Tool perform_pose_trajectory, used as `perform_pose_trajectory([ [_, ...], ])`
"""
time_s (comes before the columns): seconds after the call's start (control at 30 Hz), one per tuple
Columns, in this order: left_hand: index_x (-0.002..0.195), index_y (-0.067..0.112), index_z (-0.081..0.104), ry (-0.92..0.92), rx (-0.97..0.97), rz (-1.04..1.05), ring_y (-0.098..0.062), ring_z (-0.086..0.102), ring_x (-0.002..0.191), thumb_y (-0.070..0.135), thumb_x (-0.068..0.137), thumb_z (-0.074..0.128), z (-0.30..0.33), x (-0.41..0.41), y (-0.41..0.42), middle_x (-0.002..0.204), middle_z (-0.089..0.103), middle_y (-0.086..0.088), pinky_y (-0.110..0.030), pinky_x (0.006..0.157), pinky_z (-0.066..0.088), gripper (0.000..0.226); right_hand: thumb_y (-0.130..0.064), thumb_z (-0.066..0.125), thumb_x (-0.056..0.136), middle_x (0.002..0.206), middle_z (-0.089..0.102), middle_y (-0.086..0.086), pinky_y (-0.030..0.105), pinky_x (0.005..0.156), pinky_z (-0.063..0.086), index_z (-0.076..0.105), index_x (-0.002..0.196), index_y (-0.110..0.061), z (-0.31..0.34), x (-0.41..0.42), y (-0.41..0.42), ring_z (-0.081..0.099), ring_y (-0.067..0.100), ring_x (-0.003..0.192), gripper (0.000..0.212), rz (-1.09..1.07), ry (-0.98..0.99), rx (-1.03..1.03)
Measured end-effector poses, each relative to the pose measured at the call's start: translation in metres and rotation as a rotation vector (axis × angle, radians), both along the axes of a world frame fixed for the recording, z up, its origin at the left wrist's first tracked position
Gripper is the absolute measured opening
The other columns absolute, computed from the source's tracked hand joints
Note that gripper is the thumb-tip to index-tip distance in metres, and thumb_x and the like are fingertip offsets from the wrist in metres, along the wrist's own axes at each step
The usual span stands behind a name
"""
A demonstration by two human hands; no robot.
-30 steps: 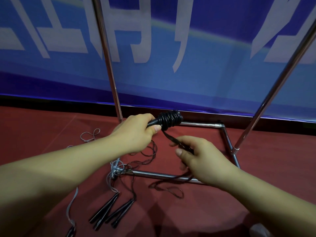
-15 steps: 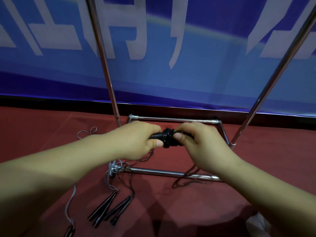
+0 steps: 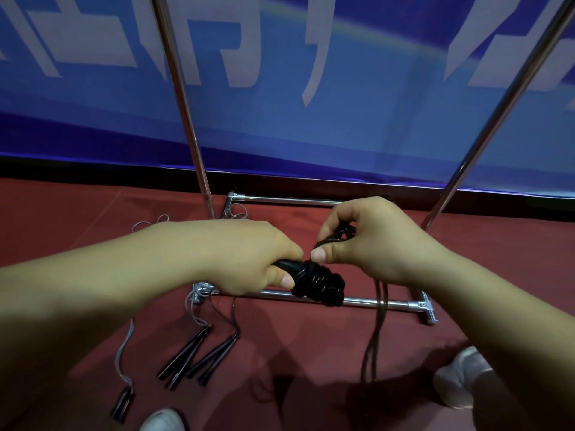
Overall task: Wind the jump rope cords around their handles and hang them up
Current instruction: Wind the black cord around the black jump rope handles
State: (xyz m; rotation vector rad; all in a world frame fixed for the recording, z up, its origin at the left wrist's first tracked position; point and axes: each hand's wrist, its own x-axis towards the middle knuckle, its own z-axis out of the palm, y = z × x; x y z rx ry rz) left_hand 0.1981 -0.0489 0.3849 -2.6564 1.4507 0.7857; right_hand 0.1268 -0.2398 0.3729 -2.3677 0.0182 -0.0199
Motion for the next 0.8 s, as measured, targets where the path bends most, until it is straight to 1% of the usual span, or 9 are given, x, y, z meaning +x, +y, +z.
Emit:
perform_pose_trajectory([
  [0.07, 0.097, 0.029, 0.06, 0.078, -0.014, -0.02, -0.003, 0.051, 0.064, 0.04, 0.099, 0.057, 0.001, -0.003, 0.0, 0.074, 0.056, 0.011, -0.023, 0.059, 0.037, 0.011, -0.039, 0.093, 0.057, 0.073, 0.07, -0.01, 0.012, 0.064, 0.048, 0.072, 0.077, -0.027, 0.004, 0.001, -0.006, 0.062, -0.001, 0.068, 0.032, 0.039, 0.037, -0.032],
  [0.13, 0.096, 0.03, 0.061, 0.192, -0.059, -0.022, -0.003, 0.049, 0.061, 0.036, 0.1, 0.058, 0.003, -0.005, 0.001, 0.071, 0.055, 0.011, -0.021, 0.059, 0.038, 0.008, -0.054, 0.089, 0.042, 0.08, 0.071, -0.009, 0.018, 0.073, 0.053, 0.073, 0.084, -0.03, 0.007, 0.002, -0.015, 0.065, 0.0, 0.078, 0.05, 0.051, 0.087, -0.024],
  [0.2, 0.098, 0.029, 0.063, 0.266, -0.114, -0.022, -0.002, 0.048, 0.061, 0.032, 0.1, 0.059, 0.006, -0.006, 0.001, 0.07, 0.054, 0.013, -0.015, 0.058, 0.038, 0.005, -0.056, 0.086, 0.037, 0.082, 0.073, -0.007, 0.024, 0.077, 0.055, 0.074, 0.085, -0.029, 0.007, 0.003, -0.022, 0.068, 0.004, 0.081, 0.057, 0.047, 0.124, 0.038],
  [0.3, 0.1, 0.029, 0.065, 0.318, -0.166, -0.023, 0.0, 0.048, 0.061, 0.028, 0.1, 0.059, 0.009, -0.004, 0.0, 0.068, 0.053, 0.017, -0.011, 0.059, 0.037, 0.005, -0.035, 0.088, 0.049, 0.057, 0.06, -0.008, 0.021, 0.05, 0.046, 0.072, 0.082, -0.018, 0.004, 0.005, -0.024, 0.052, 0.006, 0.048, 0.041, 0.093, 0.172, 0.228],
  [0.37, 0.099, 0.029, 0.064, 0.382, -0.189, -0.023, 0.0, 0.048, 0.062, 0.028, 0.1, 0.06, 0.011, -0.004, 0.0, 0.07, 0.054, 0.016, -0.012, 0.061, 0.038, 0.005, -0.024, 0.089, 0.054, 0.055, 0.055, -0.004, 0.021, 0.044, 0.041, 0.07, 0.083, -0.013, -0.002, 0.005, -0.028, 0.044, 0.008, 0.044, 0.037, 0.131, 0.227, 0.399],
  [0.53, 0.088, 0.028, 0.063, 0.593, -0.282, -0.043, -0.004, 0.055, 0.07, 0.019, 0.101, 0.06, 0.017, -0.008, -0.001, 0.078, 0.062, 0.006, -0.017, 0.067, 0.042, 0.016, -0.053, 0.096, 0.035, 0.06, 0.054, 0.0, 0.018, 0.039, 0.038, 0.07, 0.078, -0.019, -0.015, 0.008, -0.038, 0.043, 0.009, 0.043, 0.061, 0.261, 0.359, 0.666],
  [0.63, 0.086, 0.028, 0.065, 0.721, -0.356, -0.039, -0.006, 0.056, 0.07, 0.014, 0.101, 0.059, 0.019, -0.01, -0.002, 0.076, 0.063, 0.005, -0.021, 0.068, 0.045, 0.021, -0.047, 0.098, 0.041, 0.059, 0.051, 0.003, 0.016, 0.042, 0.029, 0.066, 0.085, -0.013, -0.02, 0.007, -0.038, 0.039, 0.009, 0.041, 0.064, 0.33, 0.445, 0.894],
  [0.7, 0.098, 0.013, 0.067, 0.778, -0.429, -0.019, -0.01, 0.056, 0.07, 0.013, 0.1, 0.057, 0.016, -0.009, -0.002, 0.075, 0.063, 0.002, -0.022, 0.067, 0.047, 0.01, -0.044, 0.095, 0.051, 0.067, 0.055, 0.008, 0.023, 0.048, 0.028, 0.068, 0.087, -0.015, -0.024, 0.007, -0.038, 0.045, 0.014, 0.05, 0.054, 0.36, 0.451, 0.976],
  [0.8, 0.107, -0.002, 0.064, 0.783, -0.547, -0.004, -0.01, 0.058, 0.072, 0.015, 0.097, 0.056, 0.014, -0.005, -0.001, 0.076, 0.063, 0.0, -0.022, 0.066, 0.048, 0.022, -0.024, 0.082, 0.079, 0.078, 0.059, 0.013, 0.025, 0.05, 0.052, 0.063, 0.099, -0.003, -0.036, 0.011, -0.04, 0.059, 0.017, 0.058, 0.034, 0.253, 0.447, 1.064],
])
